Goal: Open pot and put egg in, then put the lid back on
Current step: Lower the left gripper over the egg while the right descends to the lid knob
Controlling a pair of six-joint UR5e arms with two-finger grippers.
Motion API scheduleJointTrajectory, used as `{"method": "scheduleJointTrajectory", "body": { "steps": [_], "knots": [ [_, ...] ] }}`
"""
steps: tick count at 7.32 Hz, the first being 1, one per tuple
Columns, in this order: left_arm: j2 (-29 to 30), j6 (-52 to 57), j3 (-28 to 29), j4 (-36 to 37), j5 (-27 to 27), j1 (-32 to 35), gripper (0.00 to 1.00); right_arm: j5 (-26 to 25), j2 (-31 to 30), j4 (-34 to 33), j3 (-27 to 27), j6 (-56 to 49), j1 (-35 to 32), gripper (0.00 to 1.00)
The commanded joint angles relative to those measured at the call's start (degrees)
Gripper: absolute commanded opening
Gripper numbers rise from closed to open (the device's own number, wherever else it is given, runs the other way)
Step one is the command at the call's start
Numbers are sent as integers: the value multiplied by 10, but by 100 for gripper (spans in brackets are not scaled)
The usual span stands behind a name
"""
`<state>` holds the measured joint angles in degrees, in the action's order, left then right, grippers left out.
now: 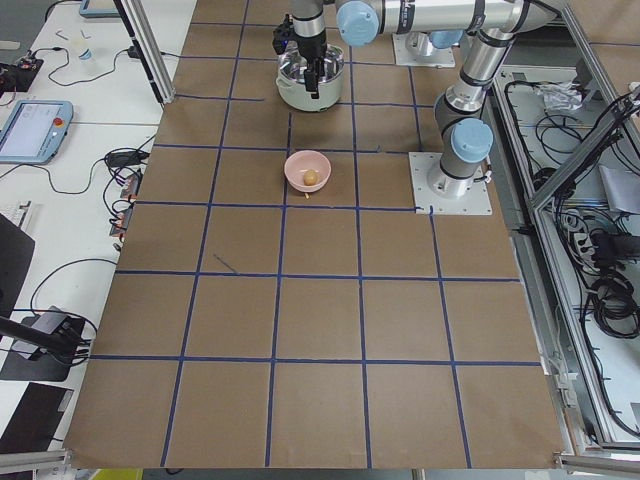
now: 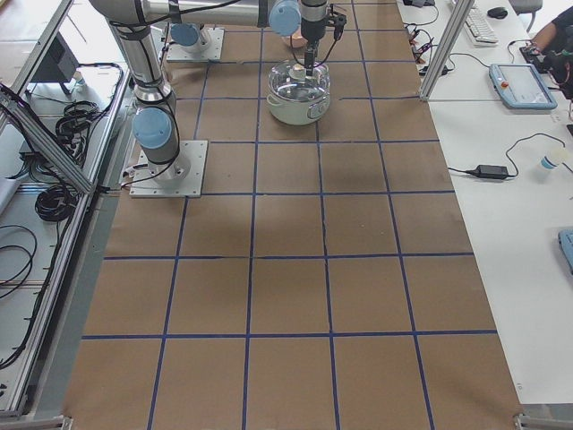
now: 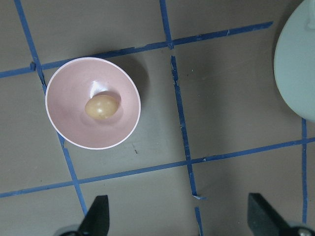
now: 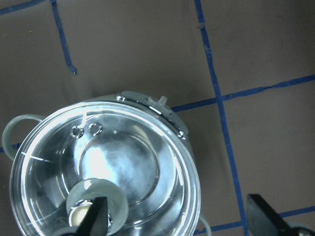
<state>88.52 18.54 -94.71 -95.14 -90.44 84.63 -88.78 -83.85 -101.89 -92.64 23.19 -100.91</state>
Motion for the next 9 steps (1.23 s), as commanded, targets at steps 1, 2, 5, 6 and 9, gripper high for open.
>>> {"method": "scheduleJointTrajectory", "body": {
  "steps": [1, 2, 5, 6, 9],
  "knots": [
    [2, 105, -27, 14, 1, -46, 100, 1, 27, -17, -3, 30, -48, 100],
    [13, 146, -37, 39, 2, -73, 100, 11, 29, -20, -22, 42, -55, 100],
    [24, 267, -108, 142, -16, -79, 100, 21, 29, -67, -56, 66, -65, 100],
    [24, 279, -140, 184, -19, -79, 100, 21, 30, -69, -56, 60, -65, 100],
    [36, 339, -216, 316, -27, -89, 100, 21, 47, -100, -58, 58, -65, 100]
  ]
}}
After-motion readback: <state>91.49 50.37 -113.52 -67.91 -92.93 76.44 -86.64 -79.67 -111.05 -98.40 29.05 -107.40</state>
